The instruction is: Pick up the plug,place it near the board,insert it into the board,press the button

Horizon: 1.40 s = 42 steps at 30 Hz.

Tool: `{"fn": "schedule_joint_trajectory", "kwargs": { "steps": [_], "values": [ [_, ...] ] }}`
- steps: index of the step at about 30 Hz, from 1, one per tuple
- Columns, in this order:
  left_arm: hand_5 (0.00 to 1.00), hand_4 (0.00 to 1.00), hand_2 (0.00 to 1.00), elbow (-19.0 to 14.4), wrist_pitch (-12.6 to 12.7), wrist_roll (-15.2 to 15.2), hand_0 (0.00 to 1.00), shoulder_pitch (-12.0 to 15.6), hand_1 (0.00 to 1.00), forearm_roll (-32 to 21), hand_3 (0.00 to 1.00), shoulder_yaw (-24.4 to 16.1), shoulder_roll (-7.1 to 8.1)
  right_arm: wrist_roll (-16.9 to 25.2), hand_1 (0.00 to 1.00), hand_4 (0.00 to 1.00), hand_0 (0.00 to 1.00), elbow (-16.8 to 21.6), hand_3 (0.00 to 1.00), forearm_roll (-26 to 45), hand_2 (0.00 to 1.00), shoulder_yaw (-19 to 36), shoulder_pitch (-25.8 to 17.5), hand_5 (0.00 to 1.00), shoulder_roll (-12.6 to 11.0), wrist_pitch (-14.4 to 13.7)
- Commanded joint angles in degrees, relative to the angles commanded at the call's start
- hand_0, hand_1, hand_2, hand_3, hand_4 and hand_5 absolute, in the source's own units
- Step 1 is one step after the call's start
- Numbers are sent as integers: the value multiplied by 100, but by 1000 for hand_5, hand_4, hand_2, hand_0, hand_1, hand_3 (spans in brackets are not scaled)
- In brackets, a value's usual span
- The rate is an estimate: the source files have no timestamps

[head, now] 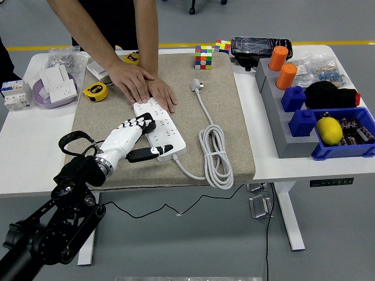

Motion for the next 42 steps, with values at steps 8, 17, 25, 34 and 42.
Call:
{"fn": "schedule_joint_trajectory", "kwargs": {
  "steps": [8, 17, 25, 34, 42],
  "values": [
    [998, 998, 992, 51, -23, 11, 998, -47, 998, 0, 944, 99, -18, 0, 891, 998, 998, 2, 829, 0, 822, -20, 0, 998, -5, -4],
    [998, 998, 991, 28, -52, 27, 998, -128, 998, 0, 944, 190, -55, 1, 891, 998, 998, 0, 829, 4, 822, -12, 15, 998, -3, -1],
    [998, 998, 988, -20, -60, 31, 998, -179, 998, 0, 945, 209, -59, 6, 892, 998, 998, 1, 829, 1, 822, 6, 30, 998, -3, 0],
    [998, 998, 988, -236, 6, 24, 998, -153, 998, 0, 944, 173, -20, 10, 891, 998, 998, 3, 829, -2, 822, 17, 31, 998, 1, -1],
    [742, 998, 860, -1139, -13, 179, 921, -61, 896, 0, 936, 212, 65, 9, 892, 998, 998, 1, 829, 1, 822, 31, 33, 998, 5, 2]
  ]
}}
